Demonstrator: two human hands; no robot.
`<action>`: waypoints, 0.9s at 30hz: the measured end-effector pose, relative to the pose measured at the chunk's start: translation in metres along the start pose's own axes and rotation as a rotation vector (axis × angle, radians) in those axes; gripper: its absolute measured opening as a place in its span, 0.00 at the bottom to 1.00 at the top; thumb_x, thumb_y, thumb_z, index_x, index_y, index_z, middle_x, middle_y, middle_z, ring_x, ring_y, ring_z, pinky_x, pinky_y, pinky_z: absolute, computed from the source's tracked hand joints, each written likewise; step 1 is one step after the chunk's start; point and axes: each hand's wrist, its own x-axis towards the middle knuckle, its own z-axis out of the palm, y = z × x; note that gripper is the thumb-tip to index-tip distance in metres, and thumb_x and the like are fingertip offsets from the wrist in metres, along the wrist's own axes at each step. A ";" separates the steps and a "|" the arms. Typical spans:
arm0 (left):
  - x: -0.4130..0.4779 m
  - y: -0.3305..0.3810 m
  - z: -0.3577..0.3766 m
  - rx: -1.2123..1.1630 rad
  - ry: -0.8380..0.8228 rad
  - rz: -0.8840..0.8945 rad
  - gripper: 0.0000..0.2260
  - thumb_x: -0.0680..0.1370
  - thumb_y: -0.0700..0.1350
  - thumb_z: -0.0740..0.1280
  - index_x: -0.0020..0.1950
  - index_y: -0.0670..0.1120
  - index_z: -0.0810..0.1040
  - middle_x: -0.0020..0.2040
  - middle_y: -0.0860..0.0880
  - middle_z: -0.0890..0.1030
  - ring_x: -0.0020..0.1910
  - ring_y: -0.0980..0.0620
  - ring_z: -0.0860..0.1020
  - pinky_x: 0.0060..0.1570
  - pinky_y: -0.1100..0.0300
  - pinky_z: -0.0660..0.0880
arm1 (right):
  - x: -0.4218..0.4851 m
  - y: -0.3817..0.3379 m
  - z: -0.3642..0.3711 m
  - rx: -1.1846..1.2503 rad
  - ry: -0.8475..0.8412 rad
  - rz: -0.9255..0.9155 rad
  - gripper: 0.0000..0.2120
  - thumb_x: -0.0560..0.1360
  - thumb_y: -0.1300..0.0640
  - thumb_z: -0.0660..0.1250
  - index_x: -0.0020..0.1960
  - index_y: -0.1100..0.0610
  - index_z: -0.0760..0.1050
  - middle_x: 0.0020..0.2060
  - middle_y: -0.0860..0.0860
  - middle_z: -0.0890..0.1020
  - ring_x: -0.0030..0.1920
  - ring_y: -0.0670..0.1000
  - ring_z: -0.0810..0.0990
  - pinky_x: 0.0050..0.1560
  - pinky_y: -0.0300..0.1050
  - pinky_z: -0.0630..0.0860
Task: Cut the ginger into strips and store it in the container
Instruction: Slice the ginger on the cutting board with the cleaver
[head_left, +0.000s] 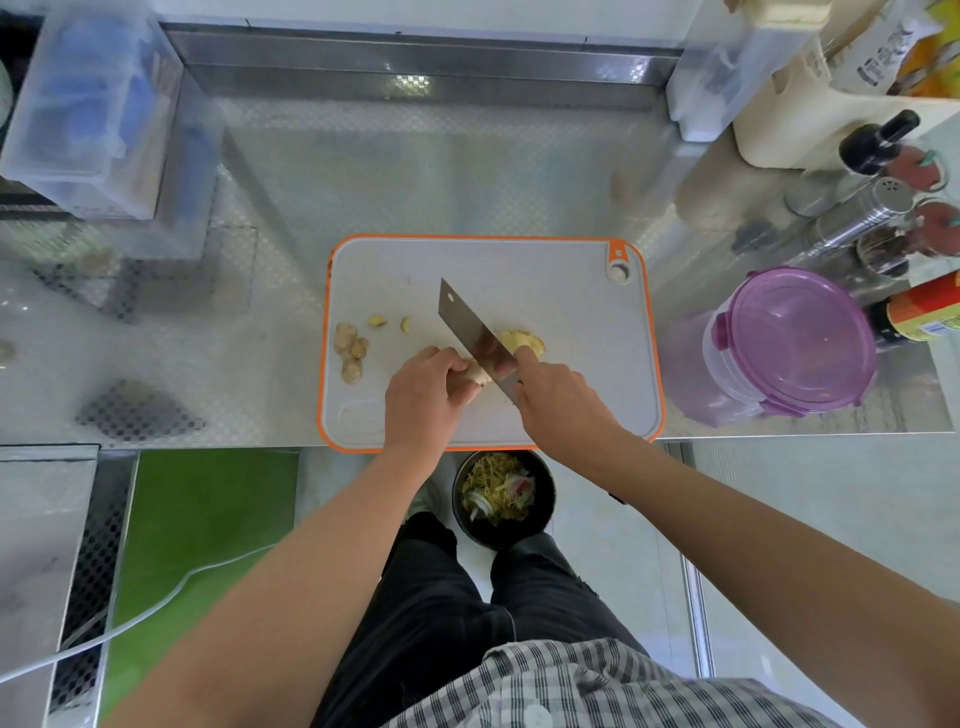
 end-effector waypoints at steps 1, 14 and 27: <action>0.000 0.001 0.000 0.007 -0.002 0.000 0.10 0.69 0.44 0.76 0.47 0.43 0.81 0.44 0.47 0.81 0.42 0.46 0.78 0.41 0.53 0.74 | 0.000 -0.001 0.000 -0.015 -0.002 0.006 0.09 0.78 0.65 0.55 0.58 0.59 0.63 0.40 0.54 0.70 0.38 0.59 0.67 0.37 0.48 0.63; 0.000 0.003 -0.001 0.026 -0.014 0.005 0.08 0.70 0.43 0.75 0.45 0.43 0.81 0.41 0.48 0.80 0.41 0.46 0.78 0.39 0.53 0.73 | 0.028 -0.019 0.026 -0.049 0.038 0.077 0.11 0.76 0.68 0.56 0.57 0.59 0.62 0.43 0.54 0.74 0.42 0.58 0.77 0.36 0.47 0.66; -0.006 0.001 -0.001 0.016 0.018 -0.048 0.09 0.69 0.47 0.76 0.45 0.46 0.82 0.45 0.49 0.75 0.41 0.49 0.75 0.37 0.59 0.67 | 0.014 0.005 0.008 0.168 0.038 0.007 0.06 0.81 0.57 0.55 0.55 0.59 0.63 0.36 0.55 0.71 0.36 0.59 0.70 0.36 0.47 0.63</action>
